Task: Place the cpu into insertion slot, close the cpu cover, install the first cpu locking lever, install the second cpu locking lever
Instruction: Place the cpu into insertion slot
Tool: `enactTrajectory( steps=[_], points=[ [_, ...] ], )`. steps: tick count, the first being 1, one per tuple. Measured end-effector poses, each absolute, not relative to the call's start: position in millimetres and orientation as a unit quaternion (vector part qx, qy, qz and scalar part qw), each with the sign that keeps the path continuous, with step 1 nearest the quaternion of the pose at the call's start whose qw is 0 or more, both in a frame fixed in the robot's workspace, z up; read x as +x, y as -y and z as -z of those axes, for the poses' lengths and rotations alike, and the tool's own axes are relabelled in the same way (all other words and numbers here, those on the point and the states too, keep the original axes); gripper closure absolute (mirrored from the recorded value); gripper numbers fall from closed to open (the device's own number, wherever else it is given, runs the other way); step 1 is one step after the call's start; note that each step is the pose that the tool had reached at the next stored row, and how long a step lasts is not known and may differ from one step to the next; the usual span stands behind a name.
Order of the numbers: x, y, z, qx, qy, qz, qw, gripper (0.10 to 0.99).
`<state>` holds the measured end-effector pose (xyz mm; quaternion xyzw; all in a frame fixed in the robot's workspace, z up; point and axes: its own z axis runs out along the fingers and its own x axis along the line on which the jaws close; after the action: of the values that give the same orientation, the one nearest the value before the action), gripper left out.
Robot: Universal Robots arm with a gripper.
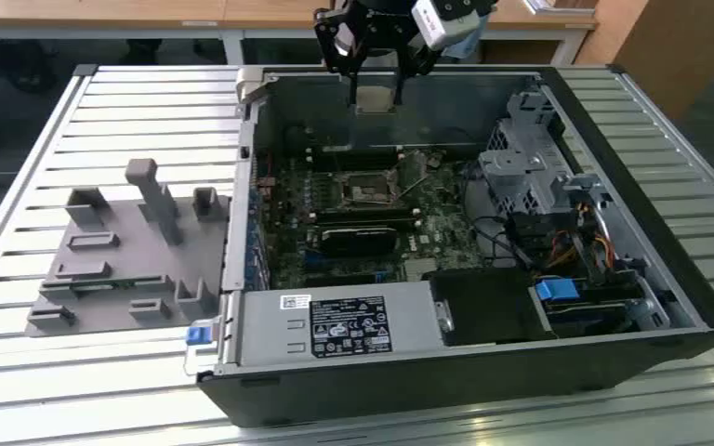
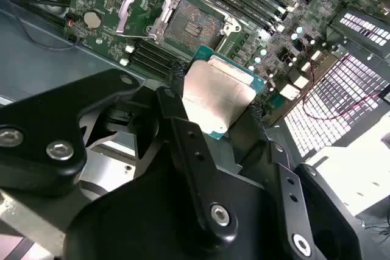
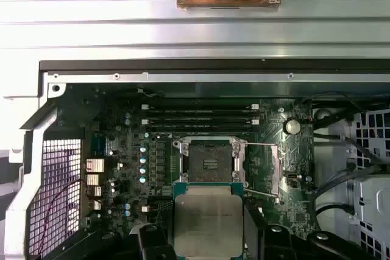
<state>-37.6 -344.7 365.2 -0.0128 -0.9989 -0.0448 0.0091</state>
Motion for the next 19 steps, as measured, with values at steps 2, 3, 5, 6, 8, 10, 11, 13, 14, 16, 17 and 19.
enactTrajectory(
  steps=[2, 3, 5, 6, 8, 10, 11, 13, 14, 16, 17, 19],
  points=[
    [-37.6, 344.7, -365.2, -0.013, 0.999, 0.045, 0.009, 0.545],
    [-37.6, 344.7, -365.2, -0.014, 0.999, 0.045, 0.009, 0.545],
    [-37.5, 344.7, -365.2, -0.017, 0.999, 0.045, 0.009, 0.545],
    [-37.6, 344.7, -365.2, -0.02, 0.999, 0.045, 0.009, 0.545],
    [-37.6, 344.7, -365.2, -0.025, 0.999, 0.045, 0.009, 0.545],
    [-37.6, 344.7, -365.2, -0.032, 0.998, 0.045, 0.008, 0.545],
    [-37.6, 344.7, -365.1, -0.035, 0.998, 0.045, 0.008, 0.545],
    [-37.6, 344.7, -365.1, -0.04, 0.998, 0.045, 0.008, 0.545],
    [-37.6, 344.7, -365.1, -0.042, 0.998, 0.045, 0.008, 0.545],
    [-37.6, 344.7, -365.1, -0.046, 0.998, 0.045, 0.008, 0.545],
    [-37.6, 344.7, -365.1, -0.048, 0.998, 0.045, 0.008, 0.545],
    [-37.6, 344.7, -365.1, -0.053, 0.998, 0.045, 0.007, 0.545]
  ],
)
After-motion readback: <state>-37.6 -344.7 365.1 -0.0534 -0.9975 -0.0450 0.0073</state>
